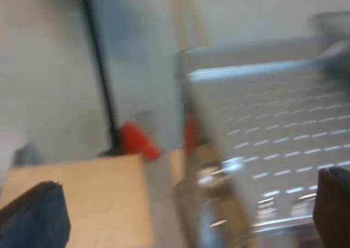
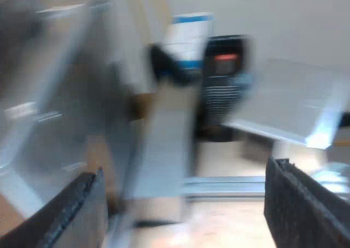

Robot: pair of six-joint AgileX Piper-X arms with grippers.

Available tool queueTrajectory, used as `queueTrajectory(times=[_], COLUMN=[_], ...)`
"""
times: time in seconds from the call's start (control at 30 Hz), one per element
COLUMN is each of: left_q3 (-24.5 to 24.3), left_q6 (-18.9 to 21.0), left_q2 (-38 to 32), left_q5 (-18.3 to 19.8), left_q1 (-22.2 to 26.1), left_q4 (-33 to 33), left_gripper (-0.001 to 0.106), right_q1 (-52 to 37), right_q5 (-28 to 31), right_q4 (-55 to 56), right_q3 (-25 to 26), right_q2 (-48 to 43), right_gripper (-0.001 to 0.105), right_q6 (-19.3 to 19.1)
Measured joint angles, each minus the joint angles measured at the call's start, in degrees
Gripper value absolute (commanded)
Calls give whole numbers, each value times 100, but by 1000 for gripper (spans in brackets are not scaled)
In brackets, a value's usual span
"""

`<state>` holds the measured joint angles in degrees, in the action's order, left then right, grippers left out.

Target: Place mug into machine

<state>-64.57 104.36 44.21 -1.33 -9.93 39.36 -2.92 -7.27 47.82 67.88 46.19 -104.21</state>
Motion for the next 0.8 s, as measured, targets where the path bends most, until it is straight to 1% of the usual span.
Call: queueTrajectory(times=[0.03,0.1,0.17,0.2,0.23,0.3,0.37,0.4,0.47,0.5,0.53,0.57,0.63,0.67,0.7,0.8], left_q3=[0,0,0,0,0,0,0,0,36,86,240,282,562,613,786,1110], left_q6=[0,0,-28,-62,-90,-105,-113,-123,-123,-123,-123,-123,-136,-135,-136,-136], left_q2=[-8,-39,-102,-158,-267,-379,-422,-776,-993,-1183,-1494,-1636,-2178,-2284,-2622,-3300], left_q5=[0,0,-19,-116,-272,-422,-466,-528,-539,-538,-566,-567,-565,-565,-565,-571], left_q1=[216,495,699,796,832,852,854,853,853,853,853,853,853,853,853,853], left_q4=[141,324,563,698,793,856,884,1038,1011,1004,1026,1026,1024,1035,1081,1270], left_gripper=[92,92,92,92,92,92,92,92,92,92,92,92,92,92,92,92], right_q1=[-263,-565,-682,-691,-688,-688,-688,-688,-688,-688,-688,-688,-688,-688,-688,-688], right_q5=[-12,-22,-39,-60,-72,-87,-103,-101,-101,-101,-101,-101,-101,-101,-101,-101], right_q4=[38,101,154,164,163,163,163,163,176,193,257,282,357,377,415,442], right_q3=[0,0,0,0,0,0,0,0,-40,-77,-185,-243,-511,-601,-809,-1250], right_q2=[-12,-52,-148,-249,-352,-515,-757,-871,-1154,-1256,-1540,-1656,-2062,-2180,-2459,-3021], right_gripper=[63,63,63,63,63,63,63,63,63,63,63,63,63,63,63,63], right_q6=[0,0,0,-34,-78,-137,-146,-159,-155,-155,-167,-177,-208,-206,-206,-206])
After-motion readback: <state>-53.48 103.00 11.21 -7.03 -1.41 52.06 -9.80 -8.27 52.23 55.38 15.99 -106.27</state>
